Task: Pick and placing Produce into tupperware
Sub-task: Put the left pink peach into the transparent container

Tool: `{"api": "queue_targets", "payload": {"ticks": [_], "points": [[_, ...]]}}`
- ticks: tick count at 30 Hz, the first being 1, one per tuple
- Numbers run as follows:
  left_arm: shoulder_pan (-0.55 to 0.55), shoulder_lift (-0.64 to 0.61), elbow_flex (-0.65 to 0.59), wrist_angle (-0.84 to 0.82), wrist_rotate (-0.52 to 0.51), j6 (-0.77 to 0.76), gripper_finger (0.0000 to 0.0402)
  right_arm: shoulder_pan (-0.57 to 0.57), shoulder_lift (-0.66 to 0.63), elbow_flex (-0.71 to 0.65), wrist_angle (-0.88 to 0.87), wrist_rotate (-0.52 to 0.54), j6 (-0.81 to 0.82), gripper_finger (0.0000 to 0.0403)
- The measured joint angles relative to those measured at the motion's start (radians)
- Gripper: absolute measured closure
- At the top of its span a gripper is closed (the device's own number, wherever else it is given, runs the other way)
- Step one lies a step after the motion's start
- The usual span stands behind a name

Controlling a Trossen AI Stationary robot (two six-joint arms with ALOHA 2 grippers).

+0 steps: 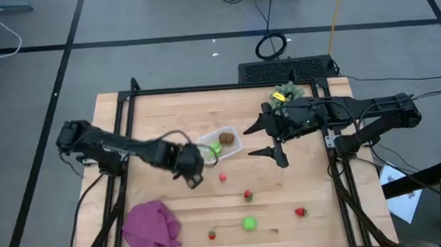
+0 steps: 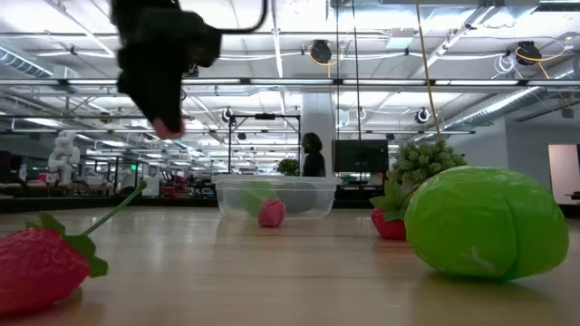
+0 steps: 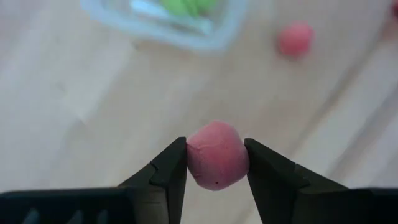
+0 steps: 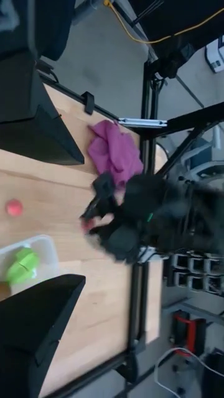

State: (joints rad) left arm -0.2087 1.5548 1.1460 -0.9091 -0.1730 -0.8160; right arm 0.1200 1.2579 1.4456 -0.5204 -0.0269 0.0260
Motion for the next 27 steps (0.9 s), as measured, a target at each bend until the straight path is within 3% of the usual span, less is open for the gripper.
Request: {"api": "queue_targets", "payload": {"ticks": [9, 15, 27], "points": [[0.218, 0.001, 0.031, 0.119, 0.007, 0.310, 0.0257, -0.013, 0.000, 0.000, 0.054, 0.023, -0.083, 0.0110], [0.334, 0.018, 0.033, 0.163, 0.028, 0.405, 0.0257, -0.036, 0.000, 0.000, 0.061, 0.059, -0.121, 0.0110], [0.390, 0.170, 0.032, 0.270, 0.133, 0.474, 0.0257, -0.067, 0.000, 0.000, 0.061, 0.059, -0.155, 0.0110]]}}
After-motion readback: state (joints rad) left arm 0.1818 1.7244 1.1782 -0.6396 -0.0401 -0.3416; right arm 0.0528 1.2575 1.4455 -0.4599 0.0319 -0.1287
